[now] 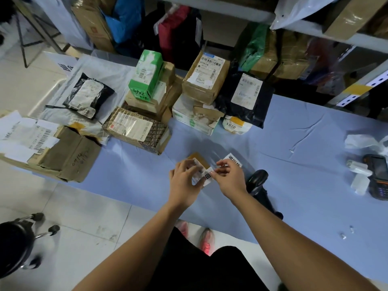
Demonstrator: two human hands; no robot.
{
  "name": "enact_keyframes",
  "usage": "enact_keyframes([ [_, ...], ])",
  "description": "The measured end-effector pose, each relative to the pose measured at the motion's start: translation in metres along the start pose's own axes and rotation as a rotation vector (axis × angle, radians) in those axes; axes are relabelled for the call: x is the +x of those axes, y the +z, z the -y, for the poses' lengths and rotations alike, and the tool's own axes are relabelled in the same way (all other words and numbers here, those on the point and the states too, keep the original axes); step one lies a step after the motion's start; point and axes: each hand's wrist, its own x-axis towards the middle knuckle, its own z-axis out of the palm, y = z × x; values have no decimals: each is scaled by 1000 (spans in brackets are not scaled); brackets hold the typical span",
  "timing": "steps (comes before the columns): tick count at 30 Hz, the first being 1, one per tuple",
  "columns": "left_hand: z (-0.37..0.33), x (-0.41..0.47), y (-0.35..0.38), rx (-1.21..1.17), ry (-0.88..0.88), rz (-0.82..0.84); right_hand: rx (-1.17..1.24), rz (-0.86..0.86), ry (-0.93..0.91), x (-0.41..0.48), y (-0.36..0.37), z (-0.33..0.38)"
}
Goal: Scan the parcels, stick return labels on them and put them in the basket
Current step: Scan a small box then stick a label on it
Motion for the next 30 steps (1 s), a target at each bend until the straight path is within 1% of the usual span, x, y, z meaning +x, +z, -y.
enact_keyframes([
  [3, -1, 0, 4, 26, 14, -17, -71, -41, -35, 1, 5, 3],
  [5, -2, -1, 7, 42, 49, -23, -164, -60, -61, -1, 7, 7],
  [9, 1, -2, 10, 116, 123, -52, -609, -13, -153, -1, 11, 15],
  [11, 4, -1, 10, 134, 144, -66, -740, 5, -181, -1, 13, 14],
  [13, 6, -1, 9, 141, 156, -66, -804, -27, -238, -1, 14, 8],
  [14, 7, -1, 9, 149, 155, -58, -783, -44, -248, -1, 12, 5],
  [16, 9, -2, 7, 141, 111, -18, -602, -22, -201, 1, 6, 3],
  [18, 10, -3, 5, 73, 25, 5, -421, 29, -183, 2, 2, 0],
  [19, 11, -5, 4, 32, -23, -11, -381, 38, -189, 2, 1, -1],
  [21, 12, -9, 4, -53, -152, -82, -345, 30, -176, 2, 0, -2],
  [23, 11, -14, 6, -189, -345, -128, -320, 29, -138, 3, 0, -3],
  [25, 5, -17, 8, -364, -554, -76, -334, 64, -105, 6, 1, -3],
  [26, 2, -17, 10, -451, -609, -25, -341, 97, -95, 7, 1, -3],
  [28, -3, -18, 15, -586, -614, 44, -365, 170, -88, 7, 3, -1],
  [30, -7, -22, 18, -644, -596, 33, -413, 208, -111, 4, 4, -2],
])
